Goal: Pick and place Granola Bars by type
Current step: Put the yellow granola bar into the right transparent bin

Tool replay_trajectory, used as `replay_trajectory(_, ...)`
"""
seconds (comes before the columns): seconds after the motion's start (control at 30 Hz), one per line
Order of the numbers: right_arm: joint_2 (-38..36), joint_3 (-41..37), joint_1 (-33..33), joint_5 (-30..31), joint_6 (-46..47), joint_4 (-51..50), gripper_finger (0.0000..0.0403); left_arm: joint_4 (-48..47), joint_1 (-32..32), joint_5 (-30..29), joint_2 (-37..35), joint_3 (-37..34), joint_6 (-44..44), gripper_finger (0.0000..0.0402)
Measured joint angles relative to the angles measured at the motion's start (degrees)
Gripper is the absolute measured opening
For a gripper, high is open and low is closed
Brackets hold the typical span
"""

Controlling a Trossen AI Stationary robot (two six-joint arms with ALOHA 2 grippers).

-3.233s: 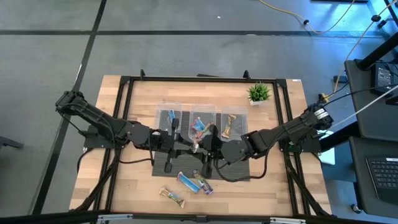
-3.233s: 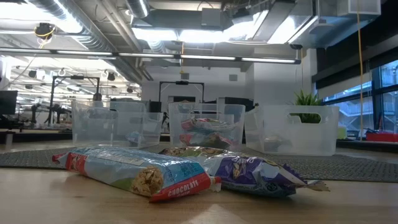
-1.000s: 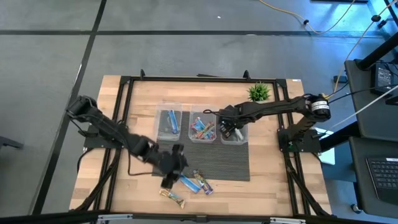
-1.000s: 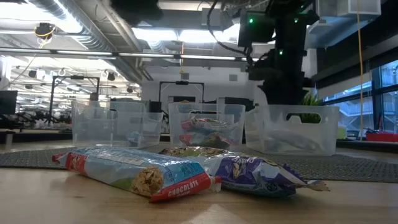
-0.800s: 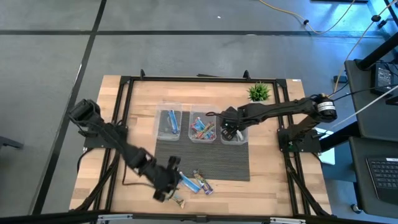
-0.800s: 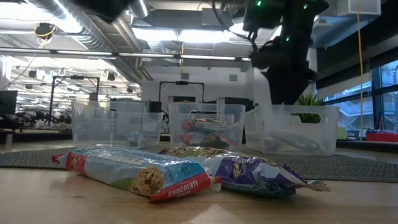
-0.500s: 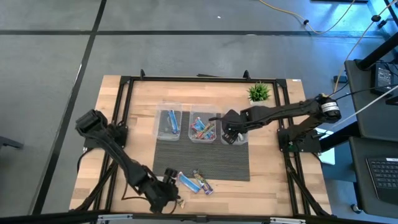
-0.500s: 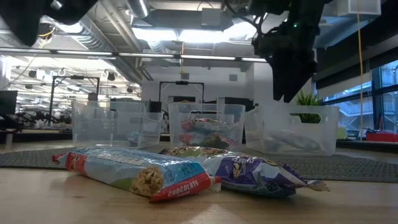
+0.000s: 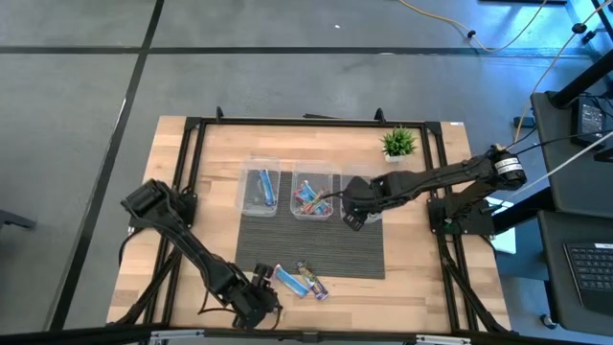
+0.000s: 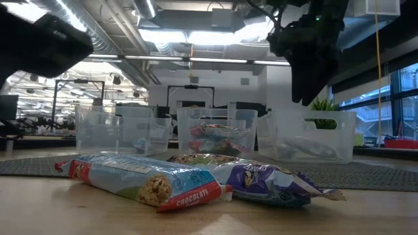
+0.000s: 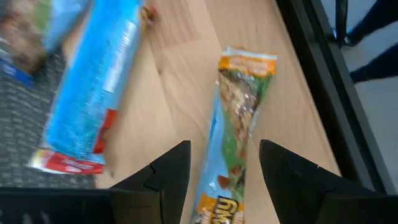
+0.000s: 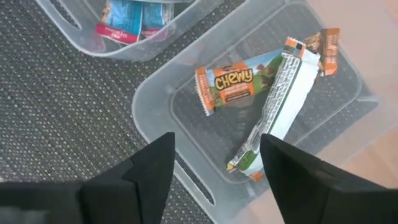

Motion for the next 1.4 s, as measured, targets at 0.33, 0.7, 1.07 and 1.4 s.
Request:
replay_trajectory(0.33,0.0,0.0,0.7,0.0,0.2,0.1,0.0237,0.0,0.0,1.8,3.2,0.0,-1.1,0.0165)
replay_trajectory(0.7,-6.4,0.0,9.1,15.4,-2.5,6.3,0.0237,0.3,0.4,2.8,3.2,0.0,-1.4,0.0085)
replay_trajectory(1.07,-8.2,0.0,23.1,17.2,-21.3,27.7,0.0237,-0.5,3.4,-1.6,-5.1,-0.1,1.8,0.0073)
replay_trajectory(1.4,-8.1,0.0,26.3,17.1,-26.8,37.5,0.0237,12.6,10.2,-22.0,-15.8,-0.1,7.1,0.0073)
